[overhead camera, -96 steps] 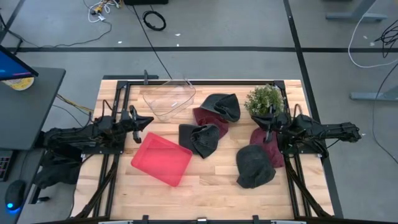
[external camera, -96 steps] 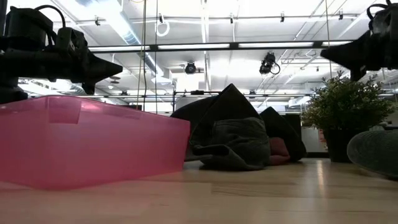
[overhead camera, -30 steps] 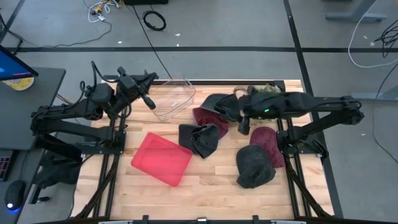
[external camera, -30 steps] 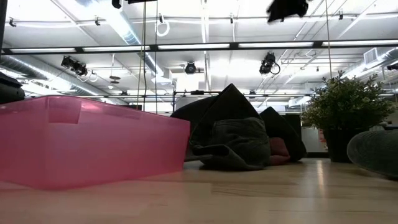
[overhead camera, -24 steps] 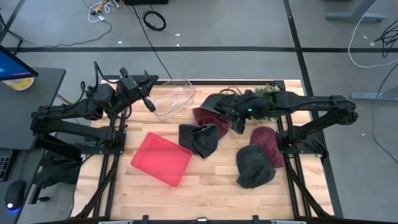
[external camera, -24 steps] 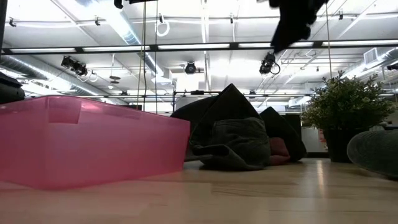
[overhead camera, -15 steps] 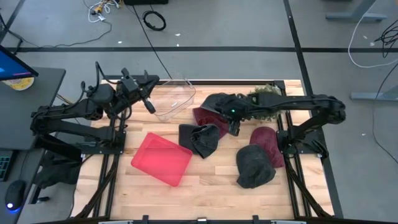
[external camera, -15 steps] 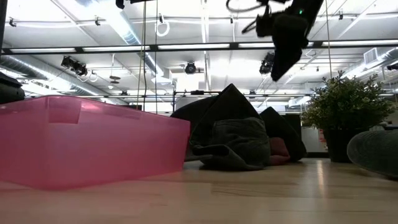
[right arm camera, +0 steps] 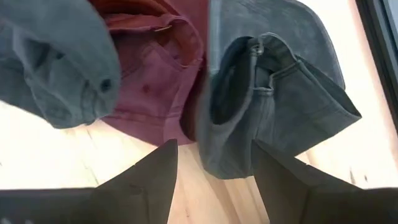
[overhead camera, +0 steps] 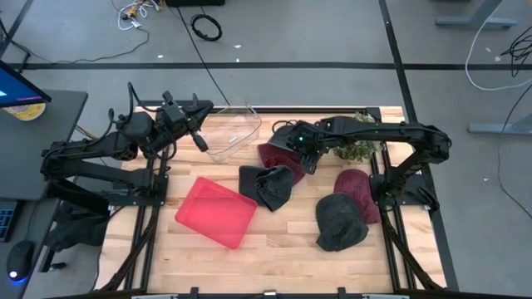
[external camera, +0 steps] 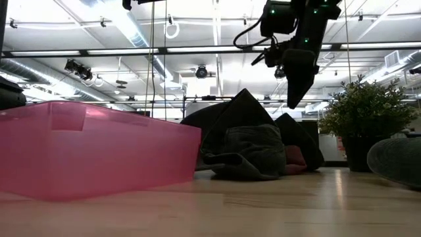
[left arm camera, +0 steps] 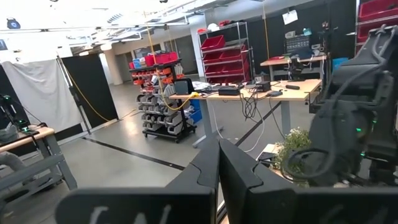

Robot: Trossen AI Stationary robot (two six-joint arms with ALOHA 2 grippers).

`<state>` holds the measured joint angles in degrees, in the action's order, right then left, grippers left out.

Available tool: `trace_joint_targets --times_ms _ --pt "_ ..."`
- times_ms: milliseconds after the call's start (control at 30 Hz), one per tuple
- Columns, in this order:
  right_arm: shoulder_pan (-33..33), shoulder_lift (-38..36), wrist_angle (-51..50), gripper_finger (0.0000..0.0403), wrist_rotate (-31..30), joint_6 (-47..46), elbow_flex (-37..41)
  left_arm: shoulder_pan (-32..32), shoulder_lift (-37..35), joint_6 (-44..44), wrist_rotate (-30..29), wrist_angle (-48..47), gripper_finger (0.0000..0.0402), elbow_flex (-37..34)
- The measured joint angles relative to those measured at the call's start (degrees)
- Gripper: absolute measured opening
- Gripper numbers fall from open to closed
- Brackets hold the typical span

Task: Pick & Place hat
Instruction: Put the top black cap into the transparent bin

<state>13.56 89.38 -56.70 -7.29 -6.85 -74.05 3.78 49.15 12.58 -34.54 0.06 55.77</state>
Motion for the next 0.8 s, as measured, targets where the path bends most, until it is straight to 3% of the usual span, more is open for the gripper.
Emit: trace_joint_targets --times_ms 167,600,700,800 --pt "2.2 -0.1 3.3 0.0206 4.6 -0.5 3.8 0.0 0.0 0.0 0.0 0.0 0.0014 0.0" --pt "3.1 -0.1 16.3 0.0198 4.1 -6.0 14.4 0.0 0.0 0.0 -0.1 0.1 0.0014 0.0" --pt "3.5 -0.1 17.8 0.0147 5.7 -5.7 14.9 0.0 0.0 0.0 -0.1 0.1 0.0014 0.0" --pt "3.5 -0.1 18.4 0.0042 6.9 -5.5 14.9 0.0 0.0 0.0 -0.1 0.1 0.0014 0.0"
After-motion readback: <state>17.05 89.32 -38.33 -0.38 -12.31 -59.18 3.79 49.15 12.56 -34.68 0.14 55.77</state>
